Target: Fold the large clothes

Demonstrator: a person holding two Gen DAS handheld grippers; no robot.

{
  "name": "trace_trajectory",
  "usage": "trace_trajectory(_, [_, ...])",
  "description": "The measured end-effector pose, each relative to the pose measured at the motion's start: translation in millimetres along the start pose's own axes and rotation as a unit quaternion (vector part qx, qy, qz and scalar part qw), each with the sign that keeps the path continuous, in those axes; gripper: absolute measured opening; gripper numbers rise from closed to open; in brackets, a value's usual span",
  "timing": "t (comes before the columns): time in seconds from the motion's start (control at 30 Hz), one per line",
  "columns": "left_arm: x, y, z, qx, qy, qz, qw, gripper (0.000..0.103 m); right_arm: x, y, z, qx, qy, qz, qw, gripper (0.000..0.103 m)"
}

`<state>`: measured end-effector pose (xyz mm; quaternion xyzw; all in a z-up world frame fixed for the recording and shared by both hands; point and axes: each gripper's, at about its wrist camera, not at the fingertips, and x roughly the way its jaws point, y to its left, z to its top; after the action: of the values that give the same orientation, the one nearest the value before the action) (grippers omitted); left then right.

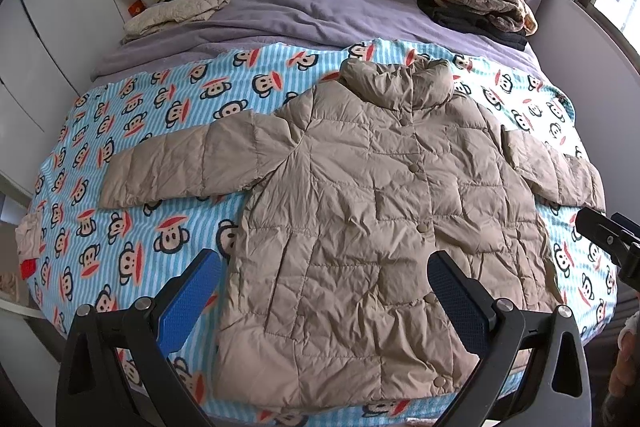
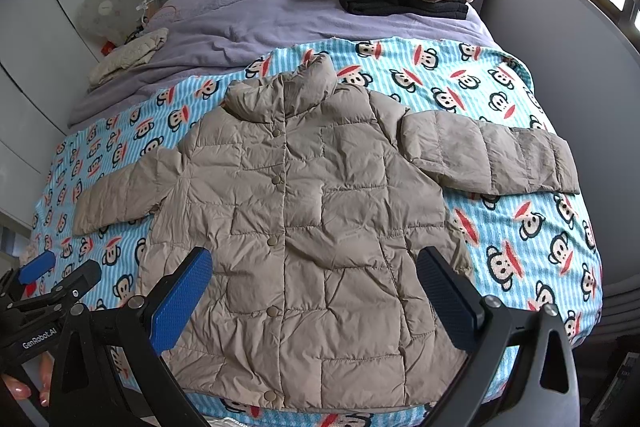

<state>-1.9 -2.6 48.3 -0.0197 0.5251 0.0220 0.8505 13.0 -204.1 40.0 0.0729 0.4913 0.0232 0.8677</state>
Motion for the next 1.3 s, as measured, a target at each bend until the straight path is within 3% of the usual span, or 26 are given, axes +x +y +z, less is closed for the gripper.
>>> trace_trajectory(1.3, [3.2,5.3,-2.8,0.001,0.005,-0.002,1.0000,0.103,2.1,1.3,1.3,0.003,0.003,-0.001,1.000,0.102])
